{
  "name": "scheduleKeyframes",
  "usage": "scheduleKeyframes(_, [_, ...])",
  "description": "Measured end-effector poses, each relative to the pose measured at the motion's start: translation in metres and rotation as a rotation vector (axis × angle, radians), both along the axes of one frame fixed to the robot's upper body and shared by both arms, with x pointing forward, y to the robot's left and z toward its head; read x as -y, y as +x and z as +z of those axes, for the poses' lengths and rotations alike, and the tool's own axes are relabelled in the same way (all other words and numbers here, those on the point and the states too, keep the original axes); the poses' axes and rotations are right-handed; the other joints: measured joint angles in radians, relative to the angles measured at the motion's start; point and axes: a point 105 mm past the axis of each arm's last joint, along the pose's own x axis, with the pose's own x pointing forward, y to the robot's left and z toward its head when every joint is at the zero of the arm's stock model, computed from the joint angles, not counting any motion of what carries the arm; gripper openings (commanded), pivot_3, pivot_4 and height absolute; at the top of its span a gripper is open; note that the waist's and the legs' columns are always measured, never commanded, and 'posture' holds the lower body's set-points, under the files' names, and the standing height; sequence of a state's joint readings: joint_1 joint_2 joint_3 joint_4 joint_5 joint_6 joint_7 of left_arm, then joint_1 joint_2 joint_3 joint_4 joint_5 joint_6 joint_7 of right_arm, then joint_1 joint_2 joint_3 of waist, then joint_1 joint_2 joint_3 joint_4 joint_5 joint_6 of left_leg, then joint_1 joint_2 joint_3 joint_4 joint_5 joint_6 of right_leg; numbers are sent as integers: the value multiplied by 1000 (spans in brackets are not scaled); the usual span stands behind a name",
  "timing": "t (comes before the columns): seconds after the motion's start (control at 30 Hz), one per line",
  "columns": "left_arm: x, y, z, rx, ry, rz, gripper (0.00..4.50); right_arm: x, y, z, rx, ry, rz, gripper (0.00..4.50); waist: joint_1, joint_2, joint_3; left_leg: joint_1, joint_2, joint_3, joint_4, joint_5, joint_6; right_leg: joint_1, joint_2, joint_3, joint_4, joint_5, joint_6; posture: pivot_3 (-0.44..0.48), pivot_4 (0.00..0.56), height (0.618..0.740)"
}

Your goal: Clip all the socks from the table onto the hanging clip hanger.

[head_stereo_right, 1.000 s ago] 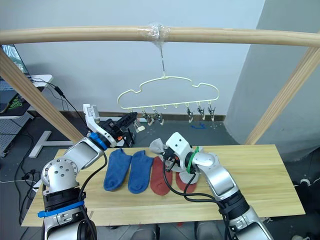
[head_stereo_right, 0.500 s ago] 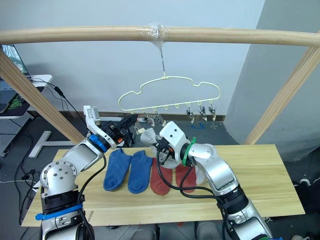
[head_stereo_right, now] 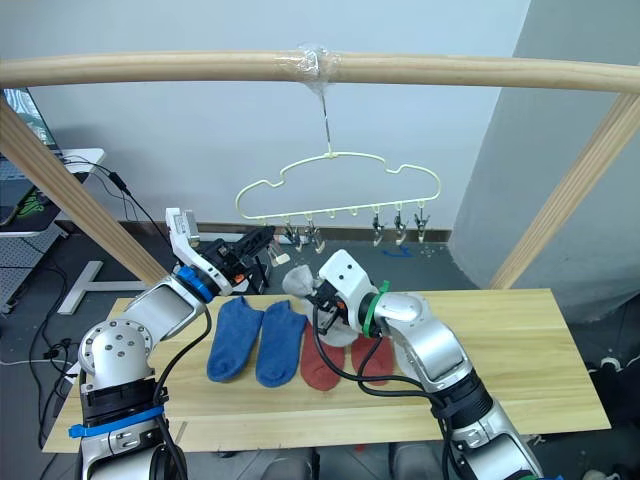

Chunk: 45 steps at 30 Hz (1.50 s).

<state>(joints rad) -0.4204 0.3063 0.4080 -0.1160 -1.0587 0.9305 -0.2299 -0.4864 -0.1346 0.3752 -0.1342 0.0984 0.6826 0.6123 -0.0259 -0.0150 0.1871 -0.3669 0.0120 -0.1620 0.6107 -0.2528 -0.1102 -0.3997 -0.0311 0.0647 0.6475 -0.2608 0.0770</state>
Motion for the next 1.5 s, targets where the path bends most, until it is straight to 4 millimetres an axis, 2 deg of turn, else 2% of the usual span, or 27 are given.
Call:
scheduleKeyframes(0.13, [1, 0, 0, 0, 1, -3, 0, -3, 3, 1, -3, 5, -4, 32, 0, 0, 0, -2, 0, 0, 0, 0, 0, -3, 0, 0, 1, 0, 0, 106, 170, 740])
scheduleKeyframes(0.27, [3, 0, -1, -1, -1, -9, 0, -12, 5, 17, 32, 32, 12, 32, 0, 0, 0, -4, 0, 0, 0, 0, 0, -5, 0, 0, 1, 0, 0, 103, 170, 740])
scheduleKeyframes(0.5, [4, 0, 0, 9, 2, -17, 0, -21, 5, 31, 52, 70, 33, 32, 0, 0, 0, -7, 0, 0, 0, 0, 0, -7, 0, 0, 1, 0, 0, 106, 172, 740])
scheduleKeyframes(0.7, [5, 0, 0, 20, 10, -17, 0, -20, 6, 31, 46, 78, 31, 32, 0, 0, 0, -7, 0, 0, 0, 0, 0, -7, 0, -1, 1, 0, 0, 107, 172, 740])
scheduleKeyframes(0.97, [8, -8, 2, 37, -8, -48, 2505, -16, 7, 28, 41, 67, 22, 0, 0, 0, 0, -7, 0, 0, 0, 0, 0, -7, 0, 0, 1, 0, 0, 106, 162, 740])
scheduleKeyframes(1.17, [-8, -23, 1, 21, 7, -11, 4353, -14, 10, 25, 43, 61, 17, 0, -1, 0, 0, -7, 0, -1, 0, 0, 0, -7, 0, 0, 1, 0, 0, 119, 159, 740])
scheduleKeyframes(1.27, [-20, -32, 1, 7, 44, 23, 4464, -15, 12, 19, 32, 59, 14, 0, 1, 0, 0, -7, 0, 0, 0, 0, 0, -7, 0, 0, 1, 0, 0, 141, 154, 740])
scheduleKeyframes(1.33, [-25, -45, -6, -26, 93, 22, 4464, -17, 14, 16, 19, 67, 14, 0, -1, 0, 0, -7, 0, 0, 0, 0, 0, -7, 0, 0, 2, 0, 0, 154, 154, 740])
scheduleKeyframes(1.43, [-35, -58, -15, -70, 167, 32, 4500, -26, 15, 18, -34, 129, 9, 689, 3, 0, 0, -7, 0, -1, -1, 0, 0, -8, 0, -1, 3, 0, -1, 165, 152, 740])
scheduleKeyframes(1.5, [-37, -59, -14, -67, 191, 36, 4500, -34, 13, 25, -72, 192, 24, 1364, 9, 0, 0, -7, 0, -1, 0, 0, 0, -8, 0, -1, 3, 0, -1, 177, 147, 740])
